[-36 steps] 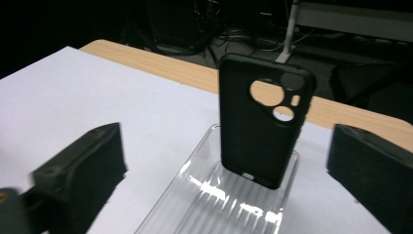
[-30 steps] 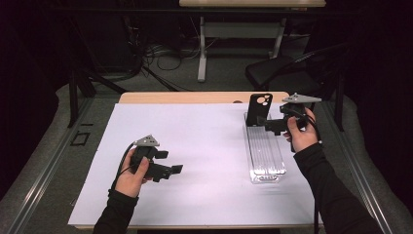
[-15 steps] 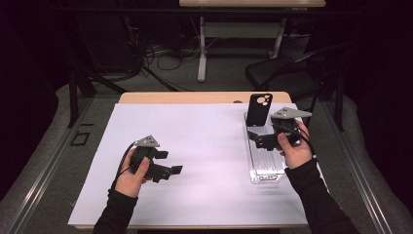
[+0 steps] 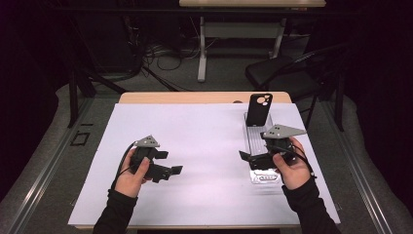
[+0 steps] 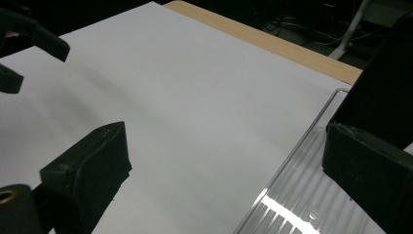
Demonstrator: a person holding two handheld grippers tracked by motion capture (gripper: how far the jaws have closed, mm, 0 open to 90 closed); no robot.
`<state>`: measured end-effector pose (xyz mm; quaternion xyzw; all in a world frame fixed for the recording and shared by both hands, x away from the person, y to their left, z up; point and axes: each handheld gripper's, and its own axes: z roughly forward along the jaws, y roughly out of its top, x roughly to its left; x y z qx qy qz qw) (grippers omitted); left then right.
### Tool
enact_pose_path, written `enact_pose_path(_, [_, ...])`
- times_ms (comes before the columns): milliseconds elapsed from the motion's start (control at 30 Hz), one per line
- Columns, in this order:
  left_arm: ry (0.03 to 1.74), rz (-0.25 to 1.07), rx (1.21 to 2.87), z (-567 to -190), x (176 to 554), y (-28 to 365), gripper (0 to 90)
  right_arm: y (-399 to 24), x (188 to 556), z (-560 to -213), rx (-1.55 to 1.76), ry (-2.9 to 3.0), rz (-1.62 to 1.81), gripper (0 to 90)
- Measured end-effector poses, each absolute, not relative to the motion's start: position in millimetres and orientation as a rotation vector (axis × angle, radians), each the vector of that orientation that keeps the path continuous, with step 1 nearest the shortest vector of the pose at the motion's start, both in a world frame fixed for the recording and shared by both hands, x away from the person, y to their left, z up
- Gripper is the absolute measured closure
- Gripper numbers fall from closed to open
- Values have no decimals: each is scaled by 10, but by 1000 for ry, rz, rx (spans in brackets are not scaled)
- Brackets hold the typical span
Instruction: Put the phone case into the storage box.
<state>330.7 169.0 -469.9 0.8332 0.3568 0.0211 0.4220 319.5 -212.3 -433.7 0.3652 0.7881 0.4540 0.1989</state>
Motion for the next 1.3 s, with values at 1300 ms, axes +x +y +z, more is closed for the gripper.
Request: enact_pose_path(1300, [844, 57, 2084, -4691, 3288, 1660, 159, -1660, 2962, -4985, 943, 2288, 1359, 61])
